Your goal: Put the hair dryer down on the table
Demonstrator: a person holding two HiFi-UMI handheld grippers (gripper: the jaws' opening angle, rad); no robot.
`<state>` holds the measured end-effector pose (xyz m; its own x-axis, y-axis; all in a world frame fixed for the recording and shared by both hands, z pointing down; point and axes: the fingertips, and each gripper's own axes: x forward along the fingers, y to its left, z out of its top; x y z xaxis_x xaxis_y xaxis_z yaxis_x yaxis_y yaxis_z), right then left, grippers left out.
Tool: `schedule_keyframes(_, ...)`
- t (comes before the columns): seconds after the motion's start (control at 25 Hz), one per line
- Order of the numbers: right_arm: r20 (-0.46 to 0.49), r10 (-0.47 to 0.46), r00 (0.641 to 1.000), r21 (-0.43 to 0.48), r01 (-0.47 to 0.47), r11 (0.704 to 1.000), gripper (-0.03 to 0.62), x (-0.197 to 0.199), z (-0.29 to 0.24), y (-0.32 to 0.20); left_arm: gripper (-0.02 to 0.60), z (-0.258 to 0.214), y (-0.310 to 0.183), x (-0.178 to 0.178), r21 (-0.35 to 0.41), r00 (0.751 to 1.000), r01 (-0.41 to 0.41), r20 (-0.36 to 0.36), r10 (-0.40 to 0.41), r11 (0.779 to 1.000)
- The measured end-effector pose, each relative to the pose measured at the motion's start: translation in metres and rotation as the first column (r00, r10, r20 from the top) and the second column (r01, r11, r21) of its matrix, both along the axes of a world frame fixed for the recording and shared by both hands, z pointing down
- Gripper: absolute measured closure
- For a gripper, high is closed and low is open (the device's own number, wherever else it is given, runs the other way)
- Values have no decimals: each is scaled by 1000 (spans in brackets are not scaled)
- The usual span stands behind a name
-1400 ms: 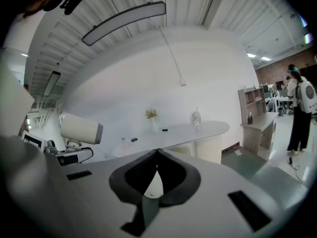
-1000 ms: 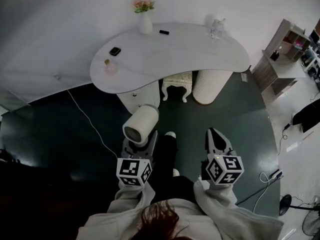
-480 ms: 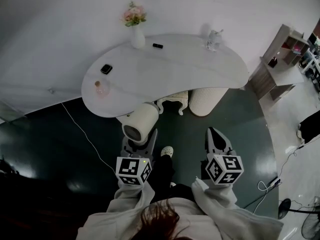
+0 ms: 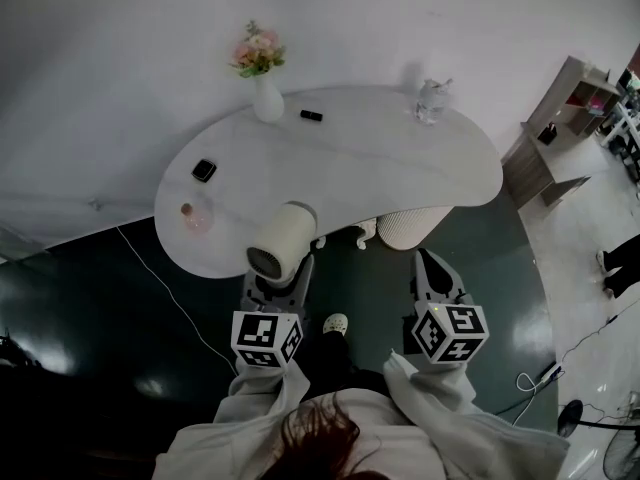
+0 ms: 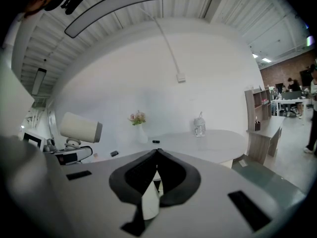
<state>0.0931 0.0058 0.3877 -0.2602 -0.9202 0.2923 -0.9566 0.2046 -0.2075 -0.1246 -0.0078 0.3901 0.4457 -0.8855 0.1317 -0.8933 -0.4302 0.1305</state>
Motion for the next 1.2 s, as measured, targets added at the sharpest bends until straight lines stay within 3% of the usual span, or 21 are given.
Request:
schedule_keyframes(0.48,6,39,999,-2,-39,999,543,-10,8,-74,368,7,-78,-11,-5,999,-40,8,40,999)
schedule_keyframes(1.2,7,126,992,-64,-125,990,543,13,34,-95,370,28,-113,5,-47,995,-95,-2,95,994)
